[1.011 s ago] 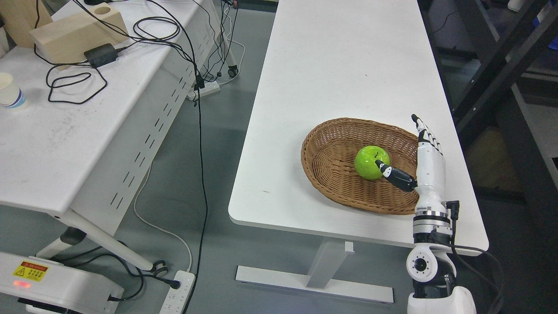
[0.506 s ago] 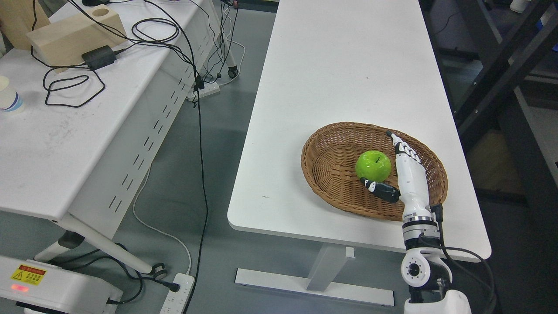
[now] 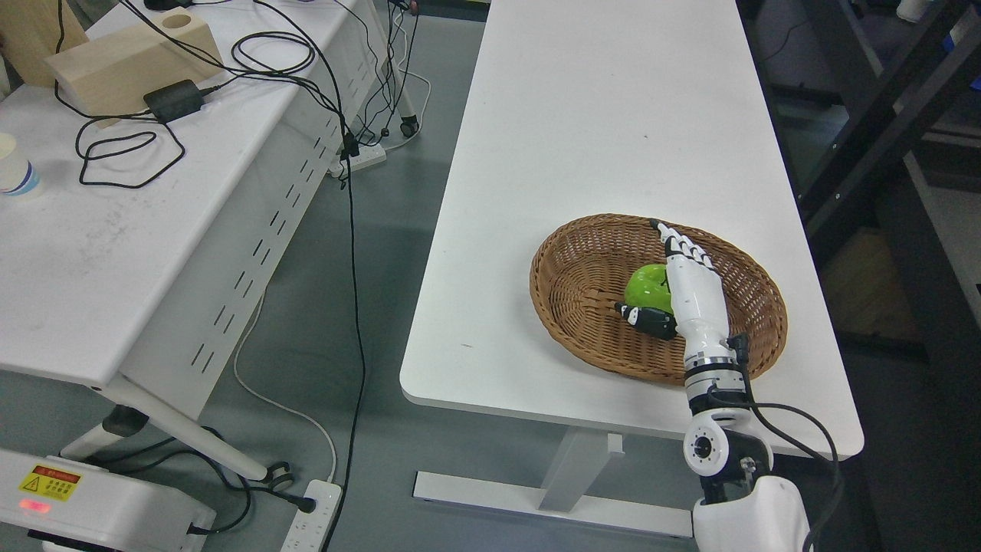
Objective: Place green apple on left shelf middle layer
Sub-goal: 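Close the right hand around the green apple in the basket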
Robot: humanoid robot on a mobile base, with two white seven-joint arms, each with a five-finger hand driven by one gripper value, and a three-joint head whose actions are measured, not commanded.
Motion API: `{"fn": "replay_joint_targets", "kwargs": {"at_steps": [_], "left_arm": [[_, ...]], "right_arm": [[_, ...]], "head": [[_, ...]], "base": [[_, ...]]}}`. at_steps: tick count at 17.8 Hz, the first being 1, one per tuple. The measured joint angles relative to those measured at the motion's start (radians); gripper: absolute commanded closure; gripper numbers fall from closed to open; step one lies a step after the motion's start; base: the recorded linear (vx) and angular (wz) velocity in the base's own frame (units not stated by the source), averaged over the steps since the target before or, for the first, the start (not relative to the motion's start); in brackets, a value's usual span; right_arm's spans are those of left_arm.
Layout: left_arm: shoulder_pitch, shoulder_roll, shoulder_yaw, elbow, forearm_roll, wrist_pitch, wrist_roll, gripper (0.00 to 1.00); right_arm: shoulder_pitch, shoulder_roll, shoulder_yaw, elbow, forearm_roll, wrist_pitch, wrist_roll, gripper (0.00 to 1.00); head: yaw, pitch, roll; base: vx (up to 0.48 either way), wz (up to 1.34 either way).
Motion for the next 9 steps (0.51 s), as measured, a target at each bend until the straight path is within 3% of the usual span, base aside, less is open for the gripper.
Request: {"fn": "replay_joint_targets", "kwargs": {"at_steps": [4,9], "left_arm": [[0.0,0.0,0.0,0.0,0.0,-0.001,0.0,0.0],[0.0,0.0,0.0,0.0,0.0,-0.004,0.0,0.0]], "right_arm": [[-0.032,0.0,0.017,0.055,0.016,0.001,0.001,0.02],[-0.047,-0.006,0.029,0.1,0.027,0.008,0.001,0.13]], "head": [[0.0,0.0,0.0],[0.0,0.0,0.0]], "base": [[0.011,0.0],[0.022,0.0]]}}
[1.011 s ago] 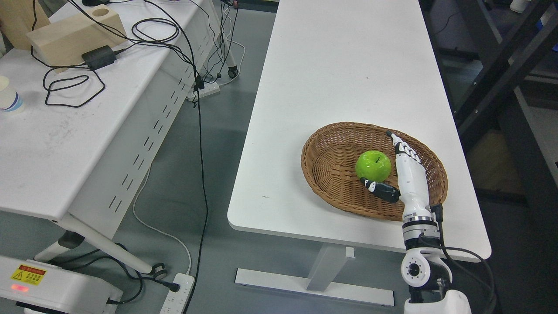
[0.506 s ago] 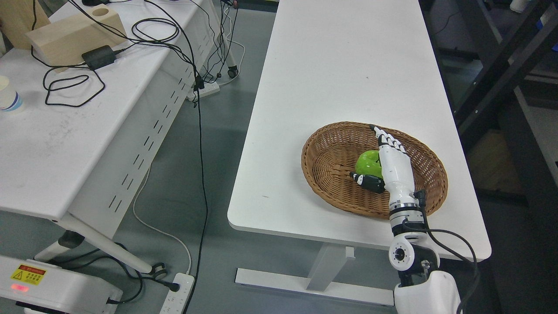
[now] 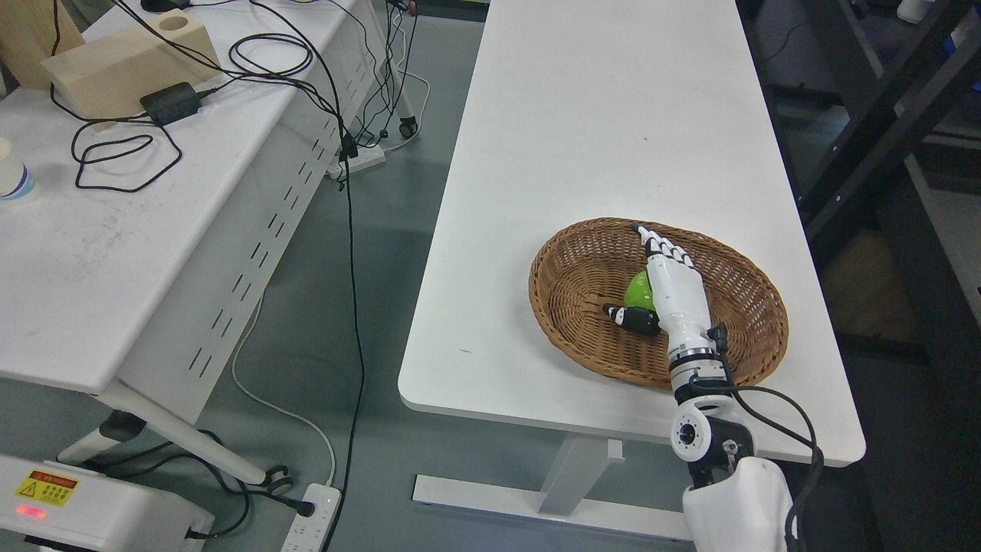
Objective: Place green apple on left shelf middle layer
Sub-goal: 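Close the right hand around the green apple in the basket, then lift the green apple out of the basket with the right hand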
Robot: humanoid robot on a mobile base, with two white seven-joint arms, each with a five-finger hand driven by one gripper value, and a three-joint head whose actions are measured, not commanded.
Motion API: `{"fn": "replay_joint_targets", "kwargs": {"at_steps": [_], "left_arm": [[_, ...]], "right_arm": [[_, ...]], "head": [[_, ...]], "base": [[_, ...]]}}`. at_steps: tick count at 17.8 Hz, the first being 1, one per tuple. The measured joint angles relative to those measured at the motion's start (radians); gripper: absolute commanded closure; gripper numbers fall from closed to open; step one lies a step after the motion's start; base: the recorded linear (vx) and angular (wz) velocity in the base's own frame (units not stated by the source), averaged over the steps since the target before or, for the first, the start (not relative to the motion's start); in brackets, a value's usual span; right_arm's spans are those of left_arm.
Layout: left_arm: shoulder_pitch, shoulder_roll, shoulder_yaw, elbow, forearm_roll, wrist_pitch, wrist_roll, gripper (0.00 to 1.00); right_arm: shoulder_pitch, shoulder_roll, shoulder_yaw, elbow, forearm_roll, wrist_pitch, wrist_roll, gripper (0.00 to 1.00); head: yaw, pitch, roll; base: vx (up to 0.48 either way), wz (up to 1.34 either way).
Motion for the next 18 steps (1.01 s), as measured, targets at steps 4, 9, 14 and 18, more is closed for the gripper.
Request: {"fn": "replay_joint_targets", "kwargs": {"at_steps": [4,9,14,18], "left_arm": [[0.0,0.0,0.0,0.0,0.0,0.0,0.0,0.0],[0.0,0.0,0.0,0.0,0.0,0.0,0.0,0.0],[0.0,0.0,0.0,0.0,0.0,-0.001,0.0,0.0],[0.0,0.0,0.0,0.0,0.0,-0.001,0.0,0.0]], "right_arm": [[-0.002,-0.016,0.005,0.027,0.005,0.008,-0.003,0.51],[-0.002,-0.033,0.002,0.043,0.002,0.01,0.049,0.99],[-0.002,-0.045,-0.018,0.049,-0.023,-0.028,0.104,1.0],[0.003,-0.051,-0.05,0.033,-0.087,-0.041,0.135,0.99]], "head": [[0.0,0.0,0.0],[0.0,0.0,0.0],[0.0,0.0,0.0],[0.0,0.0,0.0]], "base": [[0.004,0.0],[0.0,0.0],[0.0,0.0],[0.002,0.01]]}}
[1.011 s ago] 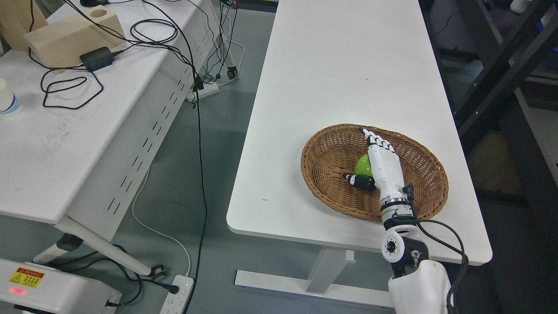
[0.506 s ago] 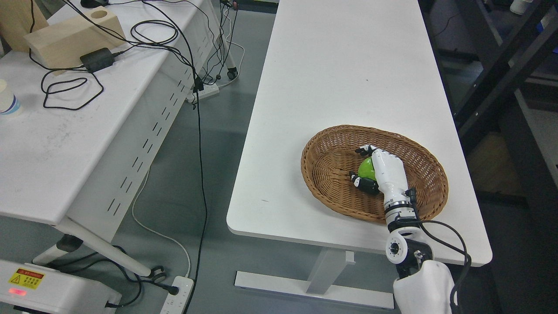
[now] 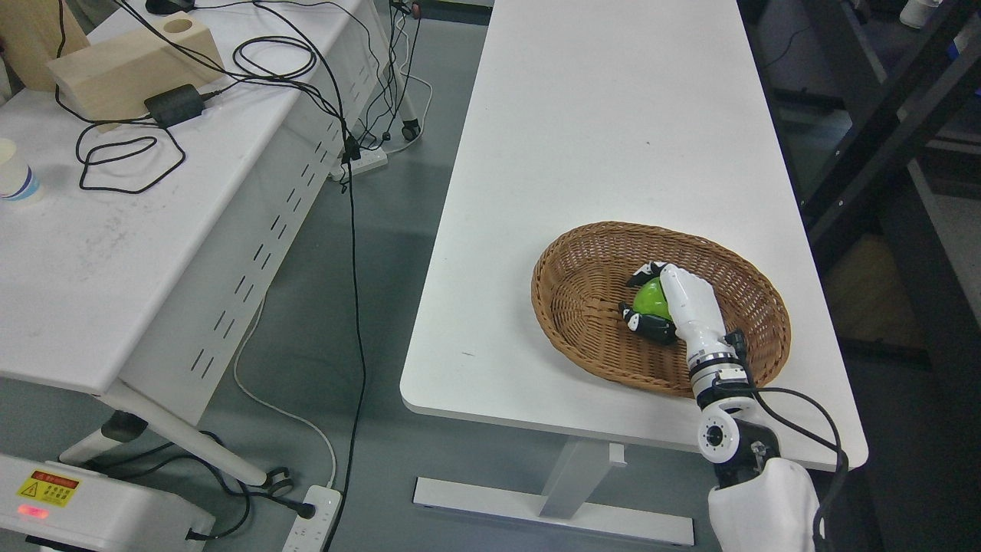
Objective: Place green apple on left shelf middle layer
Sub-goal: 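Lift the green apple out of the basket with the right hand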
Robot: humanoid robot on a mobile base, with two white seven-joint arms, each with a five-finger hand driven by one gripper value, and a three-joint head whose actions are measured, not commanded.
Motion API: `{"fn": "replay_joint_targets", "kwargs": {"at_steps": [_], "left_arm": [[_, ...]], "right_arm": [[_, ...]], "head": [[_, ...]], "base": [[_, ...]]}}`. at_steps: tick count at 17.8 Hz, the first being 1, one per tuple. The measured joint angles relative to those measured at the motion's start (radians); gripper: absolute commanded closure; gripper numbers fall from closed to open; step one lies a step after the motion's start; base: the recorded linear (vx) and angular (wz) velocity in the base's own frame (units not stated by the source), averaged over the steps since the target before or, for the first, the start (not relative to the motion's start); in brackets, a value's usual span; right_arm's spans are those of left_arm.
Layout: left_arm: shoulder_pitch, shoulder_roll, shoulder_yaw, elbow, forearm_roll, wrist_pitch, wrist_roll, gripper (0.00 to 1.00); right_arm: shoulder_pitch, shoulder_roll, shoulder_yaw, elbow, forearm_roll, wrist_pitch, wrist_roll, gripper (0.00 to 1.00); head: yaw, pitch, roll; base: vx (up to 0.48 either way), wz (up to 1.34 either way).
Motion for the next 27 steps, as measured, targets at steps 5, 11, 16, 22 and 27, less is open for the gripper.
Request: {"fn": "replay_joint_targets", "kwargs": {"at_steps": [5,11,16,22,27], "left_arm": [[0.0,0.0,0.0,0.0,0.0,-0.001,0.0,0.0],[0.0,0.0,0.0,0.0,0.0,-0.001,0.0,0.0],[0.0,0.0,0.0,0.0,0.0,-0.004,0.0,0.0],[0.0,0.0,0.0,0.0,0.0,-0.003,0.0,0.0],[0.0,0.0,0.0,0.0,0.0,0.0,0.0,0.0]], "right_arm": [[0.006,0.003,-0.059,-0.048,-0.073,-0.063,-0.171,1.0],[0.035,0.025,-0.12,-0.13,-0.173,-0.148,-0.296,1.0],[0.07,0.038,-0.153,-0.187,-0.24,-0.181,-0.314,0.99],[0.098,0.047,-0.177,-0.228,-0.28,-0.192,-0.33,1.0],[0.115,0.051,-0.19,-0.251,-0.296,-0.193,-0.337,1.0]], "head": [[0.0,0.0,0.0],[0.0,0.0,0.0],[0.0,0.0,0.0],[0.0,0.0,0.0],[0.0,0.0,0.0]], "base": [[0.0,0.0],[0.0,0.0],[0.0,0.0],[0.0,0.0],[0.0,0.0]]}}
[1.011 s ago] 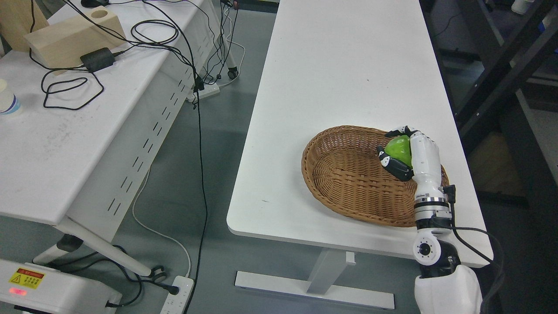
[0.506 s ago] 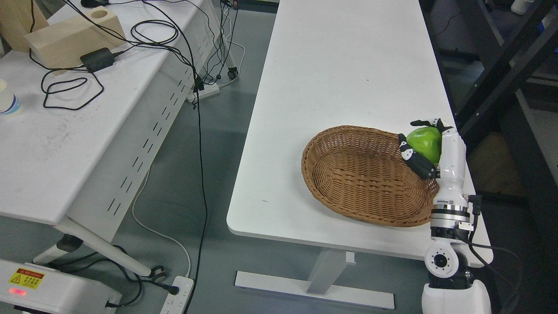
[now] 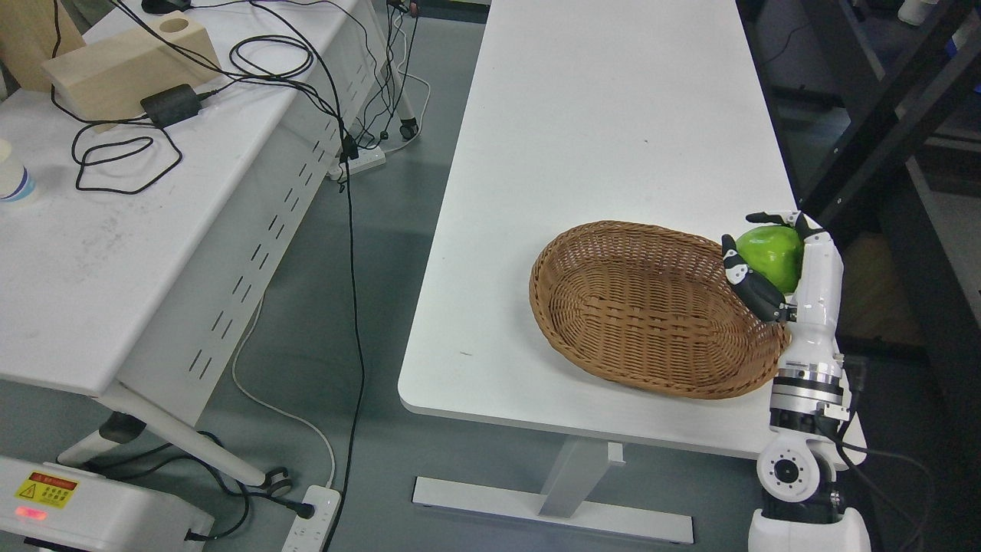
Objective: Place green apple on left shelf middle layer
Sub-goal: 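Lift the green apple out of the basket with the right hand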
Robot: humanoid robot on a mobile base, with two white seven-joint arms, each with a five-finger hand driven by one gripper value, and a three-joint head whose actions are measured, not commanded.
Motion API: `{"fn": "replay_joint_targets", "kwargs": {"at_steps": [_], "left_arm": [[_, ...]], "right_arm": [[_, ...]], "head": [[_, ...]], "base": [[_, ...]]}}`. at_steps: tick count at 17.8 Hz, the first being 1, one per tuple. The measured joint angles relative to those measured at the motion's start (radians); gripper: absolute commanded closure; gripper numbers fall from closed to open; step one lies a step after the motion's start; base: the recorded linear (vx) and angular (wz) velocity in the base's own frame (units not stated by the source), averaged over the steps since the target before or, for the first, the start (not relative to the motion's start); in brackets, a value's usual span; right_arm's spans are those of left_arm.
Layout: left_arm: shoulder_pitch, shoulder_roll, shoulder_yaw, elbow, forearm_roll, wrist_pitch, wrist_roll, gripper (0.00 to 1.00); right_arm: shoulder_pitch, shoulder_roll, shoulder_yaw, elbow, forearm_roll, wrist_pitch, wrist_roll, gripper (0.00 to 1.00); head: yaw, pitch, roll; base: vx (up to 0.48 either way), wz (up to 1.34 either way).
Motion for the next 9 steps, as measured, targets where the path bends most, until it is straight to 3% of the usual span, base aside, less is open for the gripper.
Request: {"fn": "replay_joint_targets", "kwargs": {"at_steps": [9], "left_arm": [[0.0,0.0,0.0,0.0,0.0,0.001,0.0,0.0]], "right_arm": [[0.044,0.004,-0.013,-0.02,-0.025,0.005,-0.002,1.0]], "head": [[0.0,0.0,0.0]], "base": [[-0.033,0.0]]}}
